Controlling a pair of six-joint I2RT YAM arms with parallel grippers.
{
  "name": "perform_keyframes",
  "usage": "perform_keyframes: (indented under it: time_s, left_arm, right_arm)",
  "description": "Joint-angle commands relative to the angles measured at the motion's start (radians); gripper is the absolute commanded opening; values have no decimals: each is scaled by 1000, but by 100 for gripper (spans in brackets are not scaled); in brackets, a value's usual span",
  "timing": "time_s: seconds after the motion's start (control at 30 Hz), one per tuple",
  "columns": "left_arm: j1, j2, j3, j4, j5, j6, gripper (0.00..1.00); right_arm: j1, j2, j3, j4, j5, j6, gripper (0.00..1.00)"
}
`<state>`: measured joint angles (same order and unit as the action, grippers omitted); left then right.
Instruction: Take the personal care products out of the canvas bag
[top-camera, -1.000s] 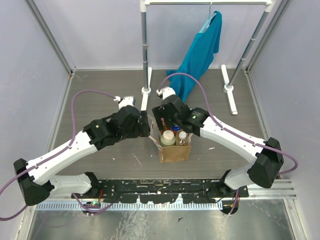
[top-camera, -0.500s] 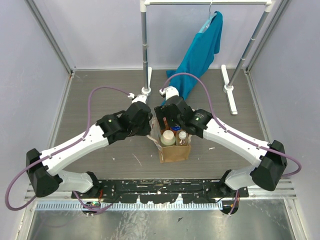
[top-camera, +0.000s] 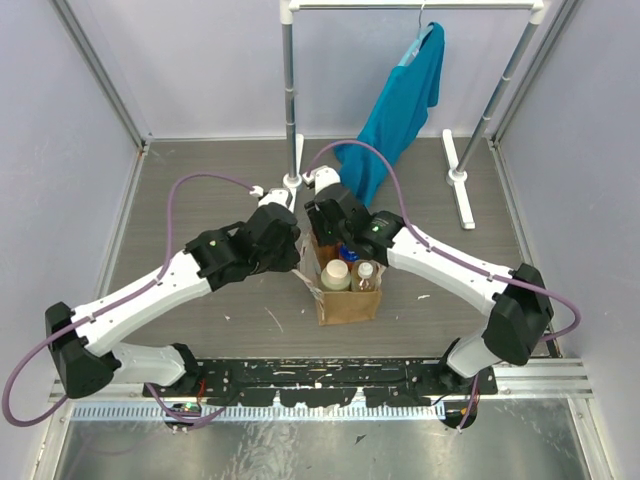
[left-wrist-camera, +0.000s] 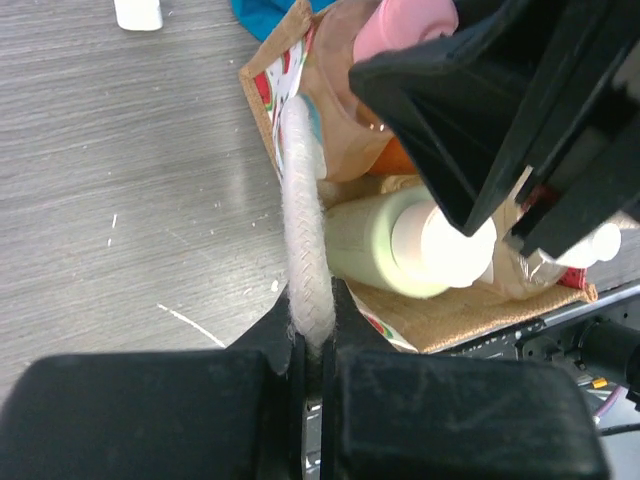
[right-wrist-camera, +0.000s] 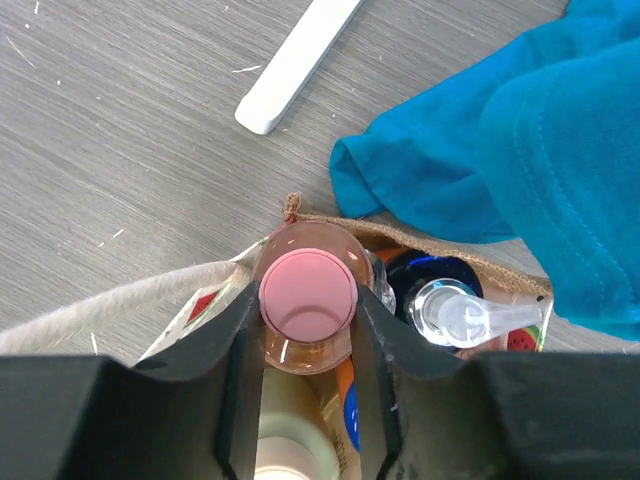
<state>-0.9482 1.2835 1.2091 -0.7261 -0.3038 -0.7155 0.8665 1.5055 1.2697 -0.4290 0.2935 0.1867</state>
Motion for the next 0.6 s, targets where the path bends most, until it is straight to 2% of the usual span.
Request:
perform_keyframes:
  time_s: [0.0, 0.27, 0.57]
  left_arm:
    - [-3, -89, -1, -57, -69, -11, 0]
    - [-3, -195, 4, -174, -147, -36, 0]
    - [-3, -286, -38, -258, -194, -90, 0]
  right_arm:
    - [-1, -15, 23, 4, -33, 33, 3]
    - [-1, -152, 72, -55, -24, 60, 1]
    - [29, -167, 110, -52, -121, 55, 1]
